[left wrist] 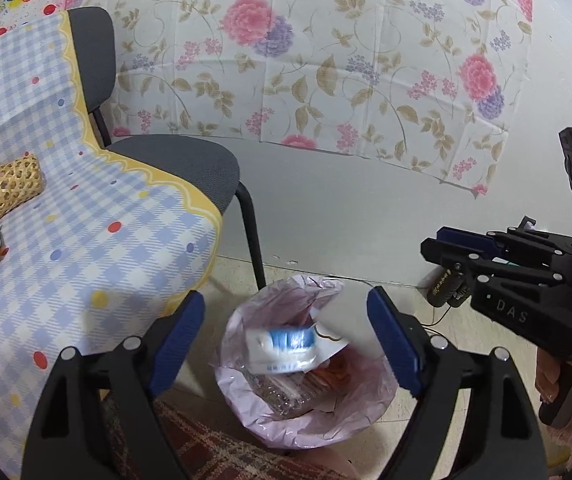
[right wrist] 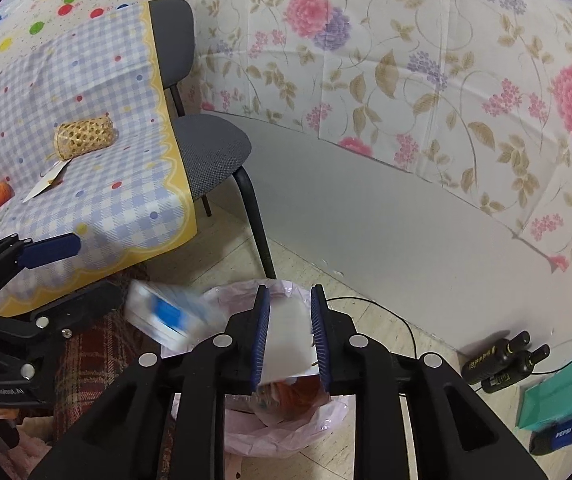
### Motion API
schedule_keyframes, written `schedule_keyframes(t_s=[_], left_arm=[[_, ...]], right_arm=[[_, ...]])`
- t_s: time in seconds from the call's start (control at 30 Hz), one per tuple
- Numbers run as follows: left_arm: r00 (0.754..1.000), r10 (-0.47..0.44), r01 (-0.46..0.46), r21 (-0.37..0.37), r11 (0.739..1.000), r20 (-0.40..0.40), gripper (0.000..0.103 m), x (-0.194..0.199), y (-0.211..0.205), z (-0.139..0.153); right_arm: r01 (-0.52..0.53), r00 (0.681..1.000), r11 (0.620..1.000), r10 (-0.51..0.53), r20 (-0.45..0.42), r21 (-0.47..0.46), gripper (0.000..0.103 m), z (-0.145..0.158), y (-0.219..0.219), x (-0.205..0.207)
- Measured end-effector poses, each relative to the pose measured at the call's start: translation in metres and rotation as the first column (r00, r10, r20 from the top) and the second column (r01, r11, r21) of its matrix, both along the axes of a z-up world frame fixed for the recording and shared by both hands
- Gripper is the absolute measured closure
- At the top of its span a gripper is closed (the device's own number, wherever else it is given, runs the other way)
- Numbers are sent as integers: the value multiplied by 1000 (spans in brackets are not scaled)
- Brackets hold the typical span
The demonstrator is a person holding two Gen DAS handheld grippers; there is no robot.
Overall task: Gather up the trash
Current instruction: 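Open both tools over the pink trash bag, dropping carton and foam, then bring both tools back over the chair seat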
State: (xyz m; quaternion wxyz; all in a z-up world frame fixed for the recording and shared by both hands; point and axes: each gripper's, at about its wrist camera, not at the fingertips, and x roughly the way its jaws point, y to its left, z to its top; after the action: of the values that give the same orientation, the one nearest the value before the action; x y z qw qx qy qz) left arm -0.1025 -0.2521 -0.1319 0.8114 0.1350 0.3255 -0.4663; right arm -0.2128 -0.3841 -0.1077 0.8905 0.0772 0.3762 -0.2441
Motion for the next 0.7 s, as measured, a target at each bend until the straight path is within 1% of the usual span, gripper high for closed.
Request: schedule_keyframes(t_s=[0.1, 0.27, 0.4, 0.57, 0.63, 0.7], left_arm=[[999, 40, -40, -13, 999, -3, 22, 8, 11, 5], [990, 142, -142, -29, 989, 11, 22, 22, 39, 15], [978, 206, -205, -43, 978, 21, 22, 32, 60, 25], [959, 279, -276, -58, 959, 46, 22, 42, 87, 35], [953, 298, -295, -62, 953, 45, 22, 46, 96, 38], [945, 324, -322, -59, 945, 44, 22, 50, 104, 39]], right_arm=[[-3, 1000, 1000, 3, 16, -5, 77, 6, -1, 1], [-30, 997, 1000, 30, 71, -5, 77, 24, 6, 7], [-64, 992, 998, 66, 111, -17, 77, 39, 17, 16], [-106, 985, 994, 109, 137, -28, 77, 51, 32, 29], [-124, 981, 992, 127, 144, -26, 75, 55, 37, 36], [-149, 977, 988, 151, 148, -28, 70, 58, 45, 47]])
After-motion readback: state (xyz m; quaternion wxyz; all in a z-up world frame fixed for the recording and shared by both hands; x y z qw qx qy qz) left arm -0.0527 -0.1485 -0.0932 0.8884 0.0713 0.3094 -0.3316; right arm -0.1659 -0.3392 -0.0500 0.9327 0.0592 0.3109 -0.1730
